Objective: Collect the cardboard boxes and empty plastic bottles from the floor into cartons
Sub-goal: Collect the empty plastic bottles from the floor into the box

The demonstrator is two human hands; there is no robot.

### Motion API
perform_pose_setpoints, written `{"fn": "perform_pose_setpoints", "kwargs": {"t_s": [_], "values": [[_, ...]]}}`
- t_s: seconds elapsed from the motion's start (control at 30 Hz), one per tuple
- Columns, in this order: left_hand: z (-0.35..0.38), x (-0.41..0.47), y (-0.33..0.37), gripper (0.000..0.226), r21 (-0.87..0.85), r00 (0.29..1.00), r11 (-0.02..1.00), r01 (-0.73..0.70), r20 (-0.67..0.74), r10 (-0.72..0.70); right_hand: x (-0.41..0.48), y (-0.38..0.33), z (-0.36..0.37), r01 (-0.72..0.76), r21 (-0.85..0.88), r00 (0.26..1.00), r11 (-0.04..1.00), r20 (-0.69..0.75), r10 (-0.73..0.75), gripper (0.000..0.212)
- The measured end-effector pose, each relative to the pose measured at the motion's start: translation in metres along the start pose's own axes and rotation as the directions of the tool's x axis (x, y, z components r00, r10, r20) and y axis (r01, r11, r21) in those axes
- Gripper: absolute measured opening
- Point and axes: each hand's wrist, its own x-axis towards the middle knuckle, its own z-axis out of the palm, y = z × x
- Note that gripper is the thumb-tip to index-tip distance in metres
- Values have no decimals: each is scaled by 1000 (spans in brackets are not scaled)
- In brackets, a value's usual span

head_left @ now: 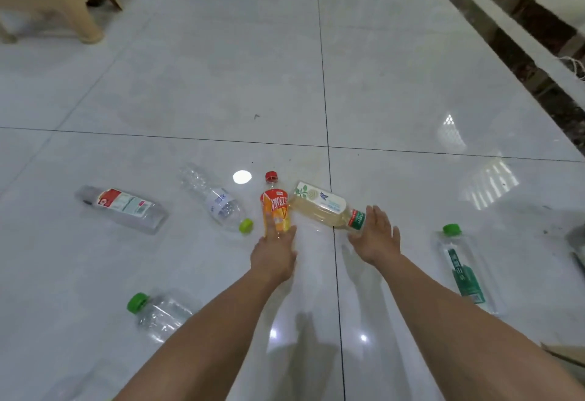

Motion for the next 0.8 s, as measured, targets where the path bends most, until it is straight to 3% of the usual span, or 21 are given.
{"fn": "perform_pose_setpoints", "kwargs": {"t_s": [0.1,0.17,0.27,0.33,0.43,0.5,0.57,0.6,0.63,0.7,0.8], "values": [[1,-5,3,55,0,1000,1000,17,0,-17,16,-13,12,48,-26,995,998,83,-46,82],[1,-7,6,53,0,1000,1000,26,-6,-26,23,-23,15,37,-31,999,999,27,-37,83],[3,-11,12,45,-11,1000,1000,17,13,-17,20,-28,19,-37,-136,999,990,-16,35,66],[5,-14,17,39,-30,1000,999,26,9,-26,16,-30,26,-107,-114,983,988,135,122,56],[8,-11,21,48,-201,992,973,115,-20,-121,15,-34,28,-246,187,913,951,374,162,51],[8,-7,22,77,-461,972,858,225,45,-231,11,-39,22,-275,371,877,887,474,74,28],[7,-7,25,94,-787,941,523,326,217,-259,2,-43,12,-332,464,842,821,538,37,6],[5,-9,27,96,-863,919,332,381,313,-241,-5,-44,6,-358,509,829,783,560,16,3],[3,-10,30,98,-887,903,205,414,373,-212,-11,-45,-1,-379,549,818,745,575,-8,10],[-1,-10,31,93,-900,905,129,416,396,-157,-22,-48,-16,-418,623,819,661,573,-23,20],[-15,-12,30,61,-921,925,102,377,367,-102,-37,-51,-33,-471,652,839,595,539,74,12]]}}
